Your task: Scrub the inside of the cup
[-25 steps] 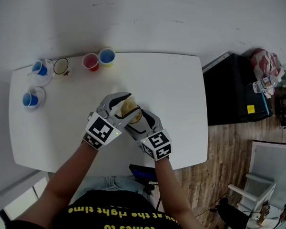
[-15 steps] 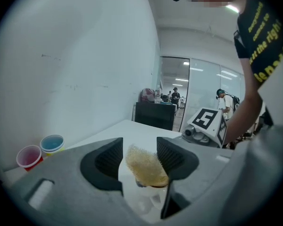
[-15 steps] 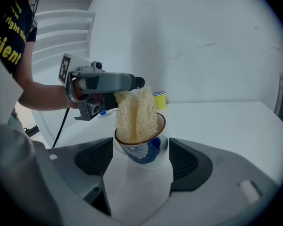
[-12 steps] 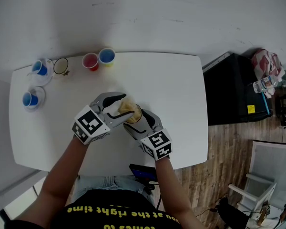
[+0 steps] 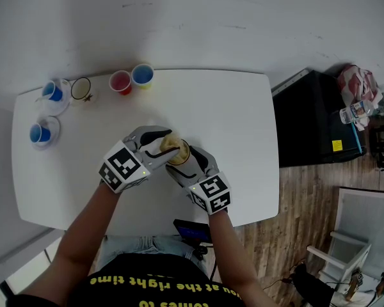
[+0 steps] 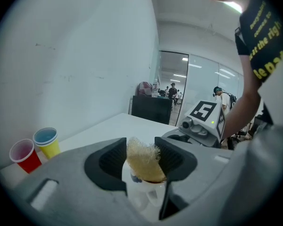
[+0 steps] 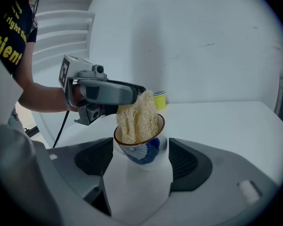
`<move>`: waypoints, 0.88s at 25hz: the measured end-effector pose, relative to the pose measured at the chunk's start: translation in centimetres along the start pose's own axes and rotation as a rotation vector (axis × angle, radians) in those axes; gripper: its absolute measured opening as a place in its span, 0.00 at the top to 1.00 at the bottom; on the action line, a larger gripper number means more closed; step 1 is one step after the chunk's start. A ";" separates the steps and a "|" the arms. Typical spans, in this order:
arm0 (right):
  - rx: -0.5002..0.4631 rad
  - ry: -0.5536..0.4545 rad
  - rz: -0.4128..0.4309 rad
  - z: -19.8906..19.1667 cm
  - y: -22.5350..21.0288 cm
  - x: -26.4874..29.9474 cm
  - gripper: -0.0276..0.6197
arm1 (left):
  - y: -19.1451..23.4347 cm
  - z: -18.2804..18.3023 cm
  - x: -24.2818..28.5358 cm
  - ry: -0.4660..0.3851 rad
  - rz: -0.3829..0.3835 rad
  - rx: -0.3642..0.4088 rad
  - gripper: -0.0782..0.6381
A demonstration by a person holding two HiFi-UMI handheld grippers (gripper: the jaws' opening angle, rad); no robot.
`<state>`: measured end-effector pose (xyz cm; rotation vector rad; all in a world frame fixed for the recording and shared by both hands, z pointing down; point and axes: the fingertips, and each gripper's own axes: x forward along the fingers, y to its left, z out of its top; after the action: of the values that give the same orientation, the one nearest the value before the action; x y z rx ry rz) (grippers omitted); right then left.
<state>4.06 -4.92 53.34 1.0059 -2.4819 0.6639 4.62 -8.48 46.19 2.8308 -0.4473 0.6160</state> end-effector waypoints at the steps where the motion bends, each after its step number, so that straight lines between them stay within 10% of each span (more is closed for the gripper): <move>1: 0.000 0.000 -0.001 0.0 0.0 0.0 0.38 | 0.0 0.1 0.0 0.000 0.005 0.011 0.64; 22: 0.003 -0.007 -0.002 0.2 0.0 0.1 0.38 | 0.0 1.0 0.5 -0.014 0.102 0.112 0.85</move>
<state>3.96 -5.03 53.23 1.0137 -2.4861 0.6648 5.43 -8.87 45.48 2.9345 -0.5809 0.6605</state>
